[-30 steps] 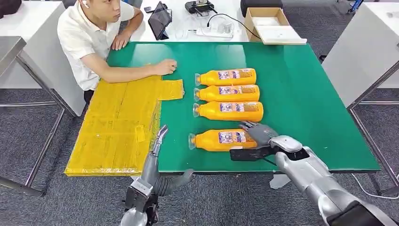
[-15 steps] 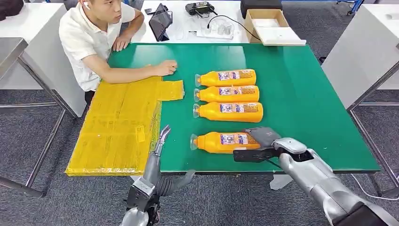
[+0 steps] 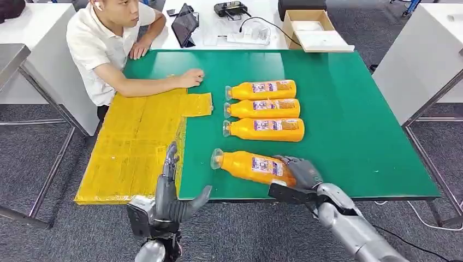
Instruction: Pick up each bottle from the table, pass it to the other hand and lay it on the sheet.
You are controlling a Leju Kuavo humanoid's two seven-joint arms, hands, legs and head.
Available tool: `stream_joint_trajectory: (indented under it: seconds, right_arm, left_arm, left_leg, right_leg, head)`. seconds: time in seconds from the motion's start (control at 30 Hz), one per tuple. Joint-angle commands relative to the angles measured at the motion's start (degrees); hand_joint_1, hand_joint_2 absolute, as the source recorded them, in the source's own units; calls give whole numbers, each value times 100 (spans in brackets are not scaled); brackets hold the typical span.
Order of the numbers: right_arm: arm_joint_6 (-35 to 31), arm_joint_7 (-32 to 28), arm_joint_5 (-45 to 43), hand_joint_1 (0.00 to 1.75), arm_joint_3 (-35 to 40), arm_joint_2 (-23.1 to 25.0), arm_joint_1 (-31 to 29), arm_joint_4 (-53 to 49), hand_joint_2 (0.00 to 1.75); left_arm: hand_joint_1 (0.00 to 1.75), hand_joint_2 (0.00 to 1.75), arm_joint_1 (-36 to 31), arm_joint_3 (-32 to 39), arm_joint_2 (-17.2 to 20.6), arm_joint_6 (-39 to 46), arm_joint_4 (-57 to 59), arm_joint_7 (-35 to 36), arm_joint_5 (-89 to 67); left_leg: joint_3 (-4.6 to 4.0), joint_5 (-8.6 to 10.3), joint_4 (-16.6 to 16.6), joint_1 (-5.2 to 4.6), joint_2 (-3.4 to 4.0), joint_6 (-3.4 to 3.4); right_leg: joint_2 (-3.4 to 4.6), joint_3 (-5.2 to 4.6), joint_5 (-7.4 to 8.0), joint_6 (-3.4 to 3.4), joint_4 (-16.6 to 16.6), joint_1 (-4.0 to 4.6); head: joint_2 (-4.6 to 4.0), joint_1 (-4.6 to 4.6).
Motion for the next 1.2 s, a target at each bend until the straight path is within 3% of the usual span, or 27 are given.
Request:
stream_joint_trajectory:
  seconds: [0.03,0.1,0.23,0.5,0.77,1.2]
  right_arm:
    - [-185,-134,-84,175,-1075,647,722,-852,175]
    - [-185,-134,-85,175,-1086,634,719,-846,175]
    - [-201,-635,-560,175,-1547,1048,898,-1060,175]
    - [-7,-824,-823,175,-1457,1475,909,-841,175]
    - [-64,-1350,-607,175,-514,2197,739,-244,175]
    - [132,-1452,-613,175,365,2330,699,-111,175]
  left_arm:
    - [0,175,221,234,143,-467,-321,299,595]
    - [0,175,213,233,138,-466,-320,299,595]
    - [0,175,330,289,290,-1412,-247,949,2065]
    - [0,175,269,100,462,-1538,-304,800,1889]
    - [0,175,190,-71,501,-1718,-221,931,1610]
    - [0,175,19,-14,393,-1684,-102,863,1394]
  left_leg:
    - [4,-8,-2,5,15,-14]
    - [-26,3,-3,1,2,-6]
    - [-12,-4,-7,-1,16,-9]
    - [-12,-5,-9,0,12,-15]
    - [-22,-3,-8,5,25,-11]
    - [-36,2,-5,0,8,-7]
  right_leg:
    - [7,1,-7,-15,1,7]
    - [1,-24,-1,-6,0,1]
    - [10,-12,-5,-11,-4,-1]
    - [5,-16,-7,-17,-3,1]
    - [17,-28,-1,-12,-6,4]
    - [4,-37,-3,-10,-1,-2]
  head:
    - [-2,0]
    - [0,-2]
    - [0,0]
    - [0,0]
    - [-2,2]
    - [0,4]
